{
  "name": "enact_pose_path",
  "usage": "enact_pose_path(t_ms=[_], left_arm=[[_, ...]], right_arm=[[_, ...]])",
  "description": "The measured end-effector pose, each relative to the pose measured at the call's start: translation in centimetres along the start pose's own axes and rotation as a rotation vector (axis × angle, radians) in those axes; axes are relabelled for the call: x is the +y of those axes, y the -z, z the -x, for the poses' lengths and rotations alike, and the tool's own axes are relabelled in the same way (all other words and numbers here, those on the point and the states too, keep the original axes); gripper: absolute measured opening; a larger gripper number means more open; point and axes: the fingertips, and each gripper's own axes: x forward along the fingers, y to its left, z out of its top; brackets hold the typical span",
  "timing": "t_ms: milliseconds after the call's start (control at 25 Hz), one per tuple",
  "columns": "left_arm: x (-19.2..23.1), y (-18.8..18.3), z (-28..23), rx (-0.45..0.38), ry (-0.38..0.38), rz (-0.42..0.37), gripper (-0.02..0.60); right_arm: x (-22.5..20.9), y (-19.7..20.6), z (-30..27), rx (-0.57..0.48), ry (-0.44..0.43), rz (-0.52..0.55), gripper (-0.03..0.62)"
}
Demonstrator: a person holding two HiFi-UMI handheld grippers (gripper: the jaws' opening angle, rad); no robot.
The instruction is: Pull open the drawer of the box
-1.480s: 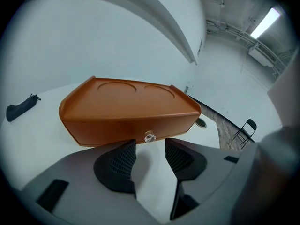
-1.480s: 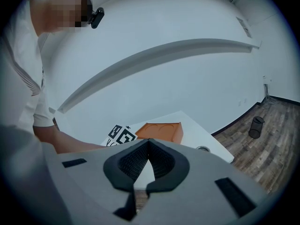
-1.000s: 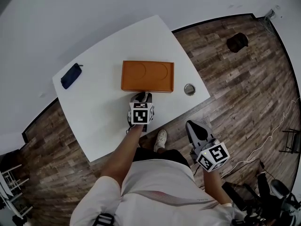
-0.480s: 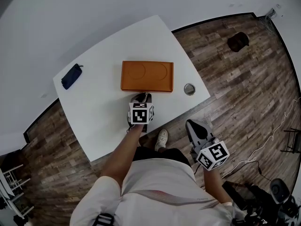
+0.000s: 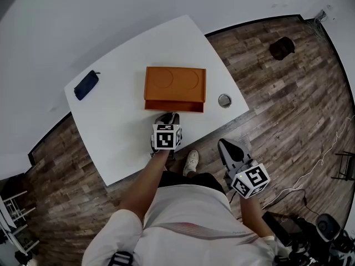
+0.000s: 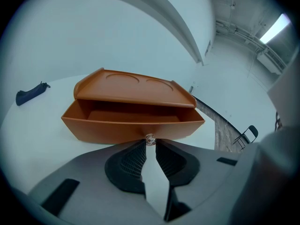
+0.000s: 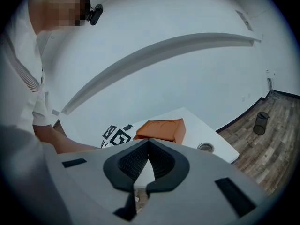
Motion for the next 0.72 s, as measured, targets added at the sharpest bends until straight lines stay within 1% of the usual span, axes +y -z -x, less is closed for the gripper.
enact_pose_path(t_ms=[240, 480, 640, 720], left_arm=[[-1.1, 1.5, 0.6, 0.013, 0.024, 0.01, 0.077], [-1.7, 2.0, 0.6, 0.001, -0.004, 0.02, 0.077], [-2.0, 2.0, 0.5, -0.009, -0.021, 0.057, 0.077], [-2.3, 2.1, 0.5, -0.007, -0.025, 0.057, 0.077]], right_arm=[[0.8, 0.6, 0.9, -0.003, -0.009, 0.008, -0.002], [1.4, 1.5, 2.1, -0.008, -0.01, 0.007, -0.002], [1.4, 1.9, 2.6, -0.006, -0.013, 0.004, -0.002], [1.5, 2.0, 2.9, -0.005, -0.015, 0.005, -0.002]])
